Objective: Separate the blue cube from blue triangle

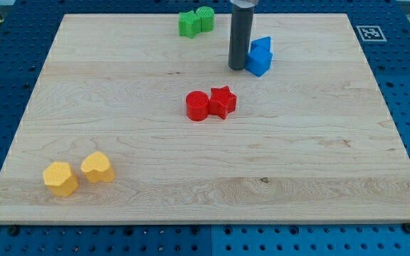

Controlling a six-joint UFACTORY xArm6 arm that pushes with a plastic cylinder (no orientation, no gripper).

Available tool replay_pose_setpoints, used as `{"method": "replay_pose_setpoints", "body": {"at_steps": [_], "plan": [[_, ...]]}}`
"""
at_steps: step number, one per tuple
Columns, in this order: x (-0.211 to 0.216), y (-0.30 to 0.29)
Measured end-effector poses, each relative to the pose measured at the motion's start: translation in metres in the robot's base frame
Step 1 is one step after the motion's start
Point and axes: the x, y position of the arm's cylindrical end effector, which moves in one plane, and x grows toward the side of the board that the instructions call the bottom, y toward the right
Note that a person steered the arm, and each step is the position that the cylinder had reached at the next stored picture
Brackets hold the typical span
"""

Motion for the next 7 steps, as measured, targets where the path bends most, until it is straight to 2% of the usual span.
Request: {"method": "replay_pose_setpoints", "body": {"at_steps": [5, 7], "plan": [[-0.017, -0.005], [-0.008, 0.052]]}}
